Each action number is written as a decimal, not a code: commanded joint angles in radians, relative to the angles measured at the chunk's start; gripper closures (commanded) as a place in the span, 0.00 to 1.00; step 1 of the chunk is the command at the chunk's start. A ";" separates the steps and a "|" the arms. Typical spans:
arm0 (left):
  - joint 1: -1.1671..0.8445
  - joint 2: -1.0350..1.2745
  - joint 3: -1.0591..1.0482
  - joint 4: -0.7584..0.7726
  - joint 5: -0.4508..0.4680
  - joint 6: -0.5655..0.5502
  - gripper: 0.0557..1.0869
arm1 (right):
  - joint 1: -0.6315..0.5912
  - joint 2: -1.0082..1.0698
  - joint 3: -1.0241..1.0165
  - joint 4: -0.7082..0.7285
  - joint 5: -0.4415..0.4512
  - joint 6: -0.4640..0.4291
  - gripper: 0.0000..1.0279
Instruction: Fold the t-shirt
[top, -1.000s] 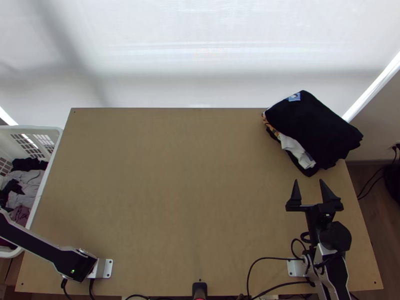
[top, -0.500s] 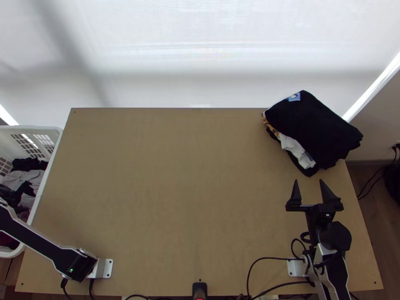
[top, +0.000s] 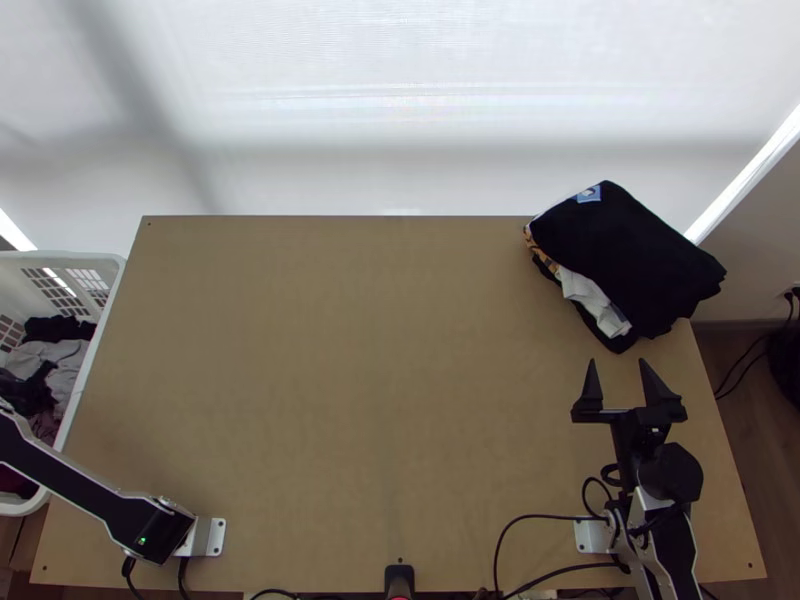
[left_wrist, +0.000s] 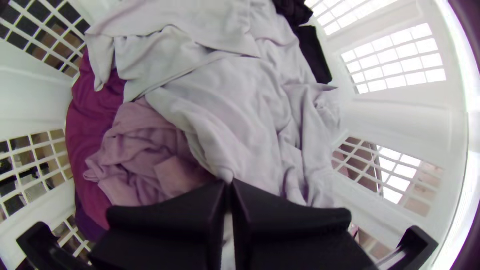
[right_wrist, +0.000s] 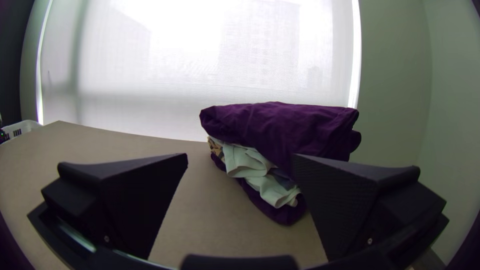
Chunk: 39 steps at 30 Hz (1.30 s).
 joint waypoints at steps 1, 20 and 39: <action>-0.010 -0.182 0.025 -0.016 0.035 -0.013 0.96 | -0.006 -0.004 -0.013 -0.003 0.000 -0.018 0.04; -0.080 -0.646 0.150 -0.027 0.086 -0.113 0.97 | -0.006 -0.004 -0.013 -0.003 0.000 -0.018 0.04; -0.134 -0.690 0.024 -0.160 0.109 -0.039 0.61 | -0.006 -0.004 -0.013 -0.003 0.000 -0.018 0.04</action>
